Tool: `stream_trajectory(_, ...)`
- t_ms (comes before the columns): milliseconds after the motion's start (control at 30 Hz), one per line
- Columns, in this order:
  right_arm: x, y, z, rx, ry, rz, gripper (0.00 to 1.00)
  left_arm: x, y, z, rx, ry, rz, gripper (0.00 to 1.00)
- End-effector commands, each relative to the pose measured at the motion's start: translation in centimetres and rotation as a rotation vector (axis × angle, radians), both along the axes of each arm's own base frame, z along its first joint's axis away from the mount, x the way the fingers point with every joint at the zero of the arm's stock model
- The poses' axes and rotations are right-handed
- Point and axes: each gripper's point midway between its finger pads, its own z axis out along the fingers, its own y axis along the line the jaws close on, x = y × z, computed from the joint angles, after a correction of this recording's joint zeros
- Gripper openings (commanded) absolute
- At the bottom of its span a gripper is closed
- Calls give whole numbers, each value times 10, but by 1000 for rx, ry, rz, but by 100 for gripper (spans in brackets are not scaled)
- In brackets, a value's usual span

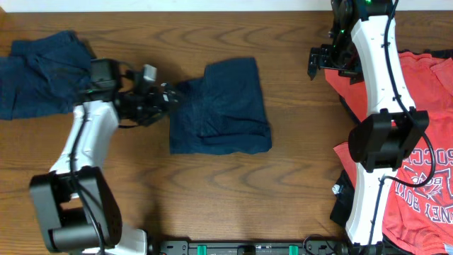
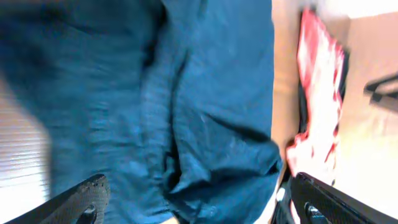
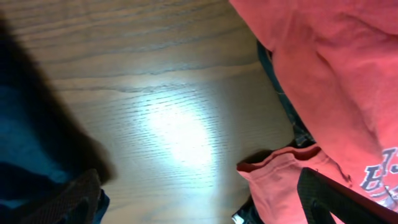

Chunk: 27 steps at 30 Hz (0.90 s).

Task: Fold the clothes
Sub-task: 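Move the left gripper to the folded bundle's left edge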

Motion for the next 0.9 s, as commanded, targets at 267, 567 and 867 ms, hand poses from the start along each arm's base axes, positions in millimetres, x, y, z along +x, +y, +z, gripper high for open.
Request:
stream_trajectory(267,-6,9,0,28,23,19,99,-11,-13,-59,142,125,-65,95)
stream_trajectory(567,-6,9,0,27,23,20,99,-25,-33,-97,110,244,-123,93)
stream_trajectory(867,-6,9,0,28,23,20,99,-25,-49,-87,80,214,-151,93)
